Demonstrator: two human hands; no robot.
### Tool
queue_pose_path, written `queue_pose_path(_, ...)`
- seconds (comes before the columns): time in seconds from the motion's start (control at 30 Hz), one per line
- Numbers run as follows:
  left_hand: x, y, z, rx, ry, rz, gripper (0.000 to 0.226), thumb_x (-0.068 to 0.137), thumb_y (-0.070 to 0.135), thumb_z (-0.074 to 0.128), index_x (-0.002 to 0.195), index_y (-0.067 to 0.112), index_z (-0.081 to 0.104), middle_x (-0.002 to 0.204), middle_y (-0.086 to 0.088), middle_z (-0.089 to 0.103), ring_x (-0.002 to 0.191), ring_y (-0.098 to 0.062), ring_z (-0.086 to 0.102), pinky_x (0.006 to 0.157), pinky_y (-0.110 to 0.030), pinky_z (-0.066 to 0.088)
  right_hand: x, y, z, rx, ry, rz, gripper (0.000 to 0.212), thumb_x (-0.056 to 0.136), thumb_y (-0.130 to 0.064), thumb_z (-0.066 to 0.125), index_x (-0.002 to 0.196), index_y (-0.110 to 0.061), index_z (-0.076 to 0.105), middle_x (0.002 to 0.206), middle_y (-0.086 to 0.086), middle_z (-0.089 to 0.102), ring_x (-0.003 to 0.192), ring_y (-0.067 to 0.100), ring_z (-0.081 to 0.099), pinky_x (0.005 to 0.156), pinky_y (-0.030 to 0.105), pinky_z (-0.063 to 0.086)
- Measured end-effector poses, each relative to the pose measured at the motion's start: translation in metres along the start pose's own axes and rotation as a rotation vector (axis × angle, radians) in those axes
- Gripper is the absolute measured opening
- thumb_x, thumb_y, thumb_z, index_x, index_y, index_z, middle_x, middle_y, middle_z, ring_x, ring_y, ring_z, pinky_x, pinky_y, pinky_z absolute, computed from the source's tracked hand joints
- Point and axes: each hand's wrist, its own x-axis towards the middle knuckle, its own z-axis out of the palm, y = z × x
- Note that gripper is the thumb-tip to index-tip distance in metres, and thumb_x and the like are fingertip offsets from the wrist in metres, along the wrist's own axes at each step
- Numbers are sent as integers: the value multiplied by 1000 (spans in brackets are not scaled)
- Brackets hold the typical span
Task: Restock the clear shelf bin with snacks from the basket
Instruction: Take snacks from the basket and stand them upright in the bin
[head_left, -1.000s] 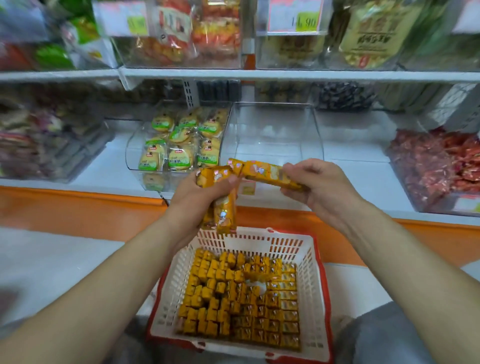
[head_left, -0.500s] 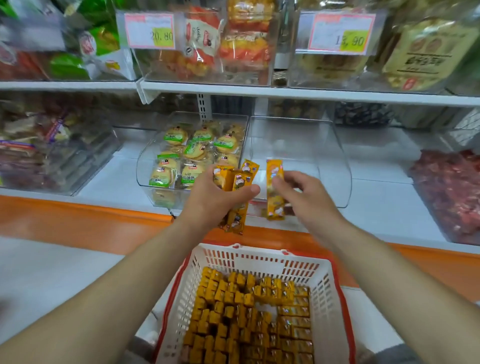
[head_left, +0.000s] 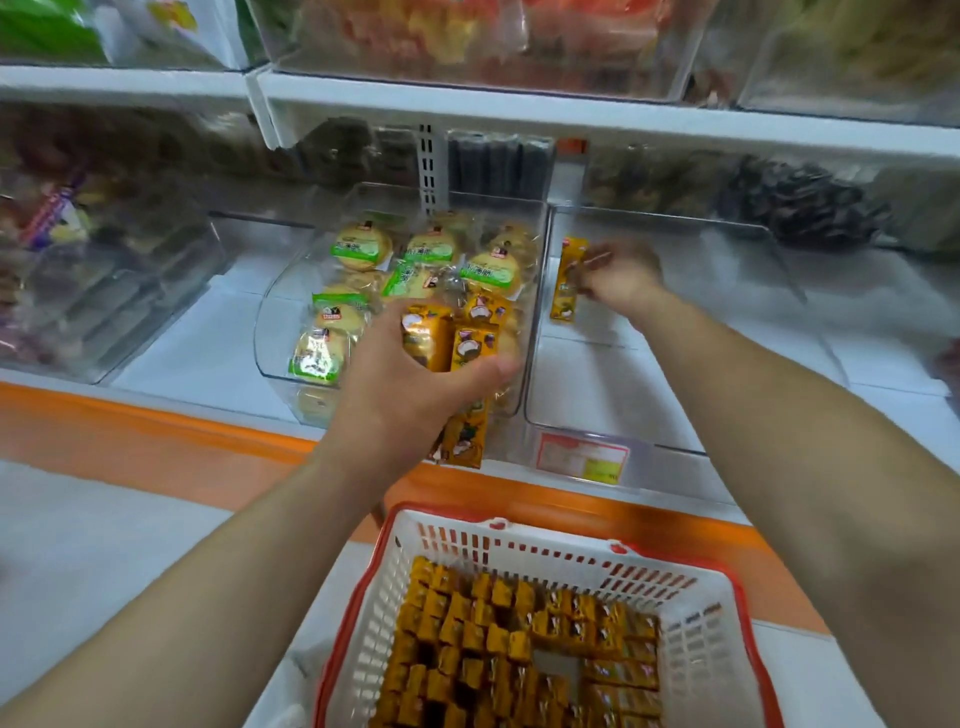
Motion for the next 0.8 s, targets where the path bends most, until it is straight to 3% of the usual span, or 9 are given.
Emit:
queue_pose_path(0.1, 4, -9, 4, -40, -16, -33, 53, 63, 49, 88, 106, 38, 60, 92, 25, 75, 84, 5, 72, 61, -13, 58, 13, 9, 13, -107, 25, -10, 15, 75, -19, 82, 87, -17, 74, 98, 11, 75, 95, 26, 71, 90, 41, 57)
queue_pose_path(0.2, 7, -17, 6, -36, -20, -41, 50, 70, 43, 89, 110, 38, 60, 93, 24, 75, 85, 5, 72, 66, -17, 61, 17, 20, 21, -89, 50, 2, 11, 80, -25, 79, 83, -15, 74, 95, 12, 76, 93, 27, 72, 90, 38, 56)
queue_pose_path(0.33, 7, -17, 11, -59, -26, -53, 49, 69, 43, 90, 109, 35, 61, 92, 21, 76, 84, 2, 74, 65, -17, 61, 12, 23, 25, -79, 29, 27, 25, 82, -27, 75, 63, -17, 65, 83, 12, 75, 84, 30, 71, 86, 44, 58)
queue_pose_path(0.4, 4, -11, 12, -66, -43, -56, 52, 66, 47, 89, 108, 36, 60, 91, 21, 76, 84, 2, 74, 63, -17, 60, 12, 11, 16, -108, 9, 42, 23, 81, -31, 76, 71, -11, 70, 82, 13, 74, 84, 31, 71, 84, 42, 58)
queue_pose_path(0.47, -14, 20, 7, -78, -79, -36, 59, 59, 54, 86, 109, 36, 60, 93, 18, 77, 87, -1, 74, 70, -25, 62, -19, -12, -25, -85, 90, 48, 30, 83, -34, 75, 89, -5, 73, 94, 13, 73, 93, 32, 68, 85, 38, 55)
queue_pose_path(0.57, -18, 16, 9, -94, -60, -65, 71, 52, 61, 84, 114, 35, 61, 97, 10, 77, 91, -9, 75, 76, -35, 64, -48, -24, -36, 19, 162, -2, 26, 84, -30, 74, 102, -11, 72, 101, 5, 70, 97, 23, 64, 84, 30, 50)
queue_pose_path(0.7, -37, 13, 13, -154, -44, -134, 68, 50, 63, 84, 108, 34, 63, 89, 13, 78, 81, -6, 76, 63, -27, 63, -149, -34, -51, 356, -37, -118, 4, 89, -16, 67, 88, -18, 70, 76, 2, 68, 67, 14, 63, 61, 29, 50)
queue_pose_path(0.8, -29, 13, 19, -206, -25, -218, 65, 54, 59, 85, 108, 29, 66, 88, 8, 79, 79, -13, 78, 66, -35, 64, -206, -36, -59, 465, -370, -137, 12, 89, -21, 67, 99, -27, 68, 90, -2, 74, 74, 16, 73, 63, 30, 60)
